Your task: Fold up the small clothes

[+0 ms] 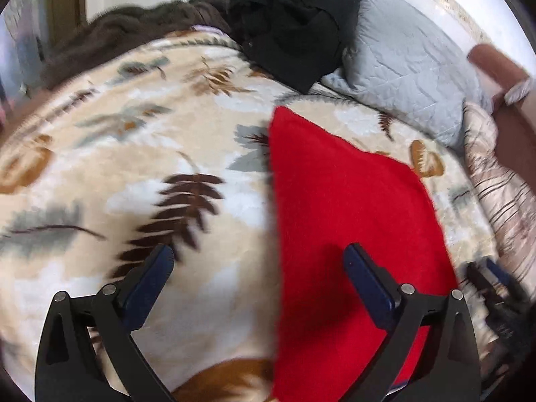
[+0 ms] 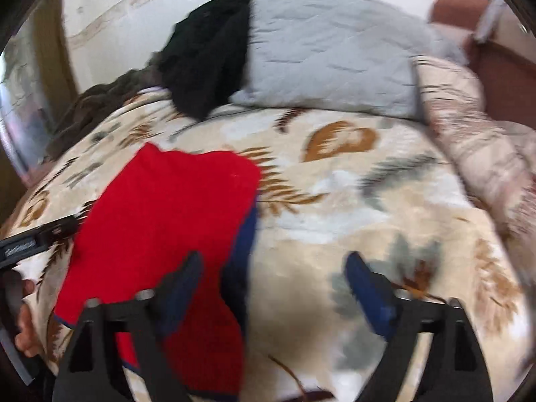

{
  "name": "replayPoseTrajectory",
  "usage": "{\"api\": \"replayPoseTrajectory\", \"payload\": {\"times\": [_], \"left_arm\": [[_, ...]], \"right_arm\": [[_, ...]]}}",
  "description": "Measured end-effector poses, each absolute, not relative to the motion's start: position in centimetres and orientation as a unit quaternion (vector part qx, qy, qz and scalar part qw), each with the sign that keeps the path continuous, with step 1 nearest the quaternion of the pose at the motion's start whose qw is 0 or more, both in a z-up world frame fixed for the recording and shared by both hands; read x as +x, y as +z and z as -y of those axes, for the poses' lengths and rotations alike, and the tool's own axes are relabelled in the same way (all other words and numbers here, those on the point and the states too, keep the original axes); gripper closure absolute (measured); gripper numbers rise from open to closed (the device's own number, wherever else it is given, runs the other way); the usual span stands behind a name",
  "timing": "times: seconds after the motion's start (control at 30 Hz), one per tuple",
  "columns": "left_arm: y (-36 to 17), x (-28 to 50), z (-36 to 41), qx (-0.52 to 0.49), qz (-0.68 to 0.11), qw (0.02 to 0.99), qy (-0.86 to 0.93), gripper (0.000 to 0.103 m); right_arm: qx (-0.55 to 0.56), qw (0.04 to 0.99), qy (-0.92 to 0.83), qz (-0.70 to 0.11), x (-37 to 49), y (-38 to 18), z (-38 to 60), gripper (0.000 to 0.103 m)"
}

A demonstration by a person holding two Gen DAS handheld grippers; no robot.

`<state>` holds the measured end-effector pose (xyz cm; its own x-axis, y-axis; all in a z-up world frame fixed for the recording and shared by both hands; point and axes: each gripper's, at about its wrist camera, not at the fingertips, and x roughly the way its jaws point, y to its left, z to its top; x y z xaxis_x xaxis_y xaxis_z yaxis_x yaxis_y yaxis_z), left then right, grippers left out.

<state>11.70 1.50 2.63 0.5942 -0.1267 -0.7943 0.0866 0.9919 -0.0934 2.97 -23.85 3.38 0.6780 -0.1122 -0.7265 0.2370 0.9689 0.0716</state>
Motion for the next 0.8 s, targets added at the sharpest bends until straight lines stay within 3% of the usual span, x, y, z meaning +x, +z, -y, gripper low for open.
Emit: {"api": "replayPoseTrajectory", "payload": {"times": [0.17, 0.43, 0.8], "left_arm": [[3.8, 7.3, -3.1, 0.016, -0.41, 0.911, -0.029, 0.001], [3.6, 5.8, -5.1, -0.007, -0.404, 0.915, 0.02, 0.001], [3.6, 3.0, -4.4, 0.022, -0.405, 0.914, -0.015, 0.001]], "right_arm": [[0.062, 0.915, -0.136, -0.375, -0.9, 3.8, 23.8, 0.0], [-0.037, 0.926, -0.146, -0.347, -1.9, 4.2, 20.7, 0.0], [-0.022, 0.921, -0.094, -0.377, -1.4, 3.3, 19.5, 0.0]]}}
